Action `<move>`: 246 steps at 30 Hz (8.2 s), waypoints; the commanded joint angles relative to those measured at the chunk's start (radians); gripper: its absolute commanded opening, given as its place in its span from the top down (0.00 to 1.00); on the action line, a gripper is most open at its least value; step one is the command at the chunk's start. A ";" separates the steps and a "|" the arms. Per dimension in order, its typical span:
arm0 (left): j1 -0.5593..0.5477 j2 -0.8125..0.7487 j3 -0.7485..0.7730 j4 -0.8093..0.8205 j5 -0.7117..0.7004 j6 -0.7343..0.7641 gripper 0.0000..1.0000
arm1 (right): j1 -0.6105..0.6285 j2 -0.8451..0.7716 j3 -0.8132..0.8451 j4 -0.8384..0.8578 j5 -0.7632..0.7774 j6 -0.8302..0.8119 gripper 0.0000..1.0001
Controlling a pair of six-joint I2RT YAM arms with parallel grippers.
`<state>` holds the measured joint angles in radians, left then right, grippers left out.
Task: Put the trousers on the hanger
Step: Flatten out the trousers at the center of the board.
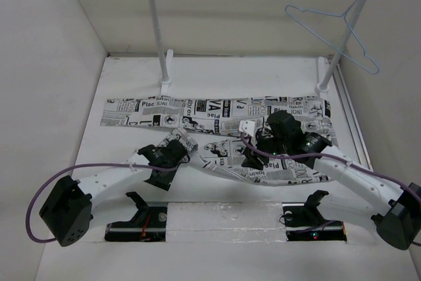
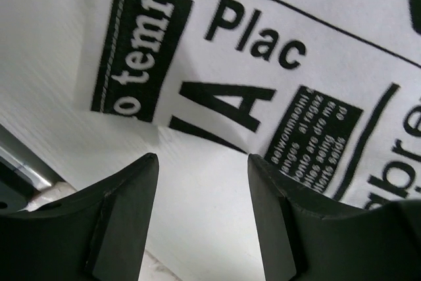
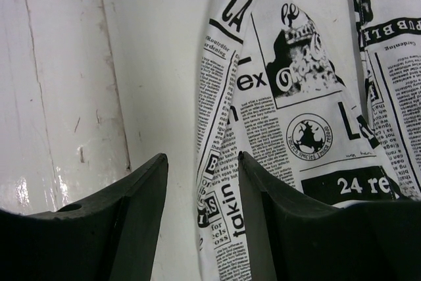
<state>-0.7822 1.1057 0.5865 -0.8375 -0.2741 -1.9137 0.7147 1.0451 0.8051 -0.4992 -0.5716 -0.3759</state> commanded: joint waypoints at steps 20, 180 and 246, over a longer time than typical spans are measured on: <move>0.130 0.102 -0.088 0.147 -0.125 -0.466 0.56 | 0.008 -0.025 0.032 -0.010 0.015 -0.021 0.48; -0.063 0.122 0.299 0.667 -0.010 1.289 0.48 | -1.187 0.624 -0.038 0.485 -0.005 0.436 0.48; 0.862 -0.093 0.466 0.315 0.165 1.357 0.49 | 0.463 1.049 0.870 0.148 0.168 0.037 0.99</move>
<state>0.0582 1.0145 1.0771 -0.5018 -0.0723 -0.5728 1.0779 2.1876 1.6081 -0.2462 -0.4759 -0.1600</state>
